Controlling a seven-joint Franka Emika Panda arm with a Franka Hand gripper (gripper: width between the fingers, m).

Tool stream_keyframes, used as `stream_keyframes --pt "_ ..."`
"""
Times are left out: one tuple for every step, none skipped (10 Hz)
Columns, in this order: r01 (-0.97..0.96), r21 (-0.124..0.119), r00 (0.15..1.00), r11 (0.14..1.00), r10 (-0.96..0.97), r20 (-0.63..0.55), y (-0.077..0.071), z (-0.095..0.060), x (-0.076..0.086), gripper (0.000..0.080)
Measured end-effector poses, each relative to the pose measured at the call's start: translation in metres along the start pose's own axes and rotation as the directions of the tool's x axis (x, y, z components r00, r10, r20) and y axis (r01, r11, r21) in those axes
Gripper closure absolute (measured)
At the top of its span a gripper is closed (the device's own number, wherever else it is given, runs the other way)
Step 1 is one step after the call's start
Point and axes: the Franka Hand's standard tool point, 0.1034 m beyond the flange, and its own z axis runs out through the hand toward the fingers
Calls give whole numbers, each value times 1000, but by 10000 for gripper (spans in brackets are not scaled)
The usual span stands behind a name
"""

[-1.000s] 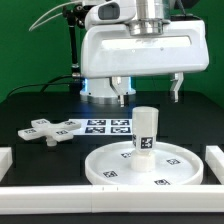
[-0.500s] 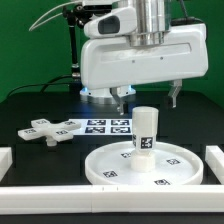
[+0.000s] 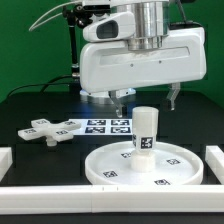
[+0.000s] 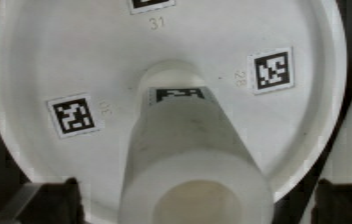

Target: Assemble round table

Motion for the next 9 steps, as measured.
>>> stream_keyframes --pt "19 -12 1000 1000 -19 -21 -3 0 3 150" --pt "30 -18 999 999 -31 -35 -6 1 4 150" --pt "32 -20 999 999 -32 -38 -6 3 3 150" --pt "42 -21 998 999 -43 -41 -4 7 3 150" --pt "48 -22 998 999 -49 -33 3 12 0 150" --pt "49 -22 998 999 -50 -27 9 16 -3 150" --pt "48 -21 999 999 -48 -25 10 17 -4 150" --pt "48 -21 998 999 -49 -25 9 17 -4 150" --pt "49 -21 998 999 -50 -25 9 17 -4 223"
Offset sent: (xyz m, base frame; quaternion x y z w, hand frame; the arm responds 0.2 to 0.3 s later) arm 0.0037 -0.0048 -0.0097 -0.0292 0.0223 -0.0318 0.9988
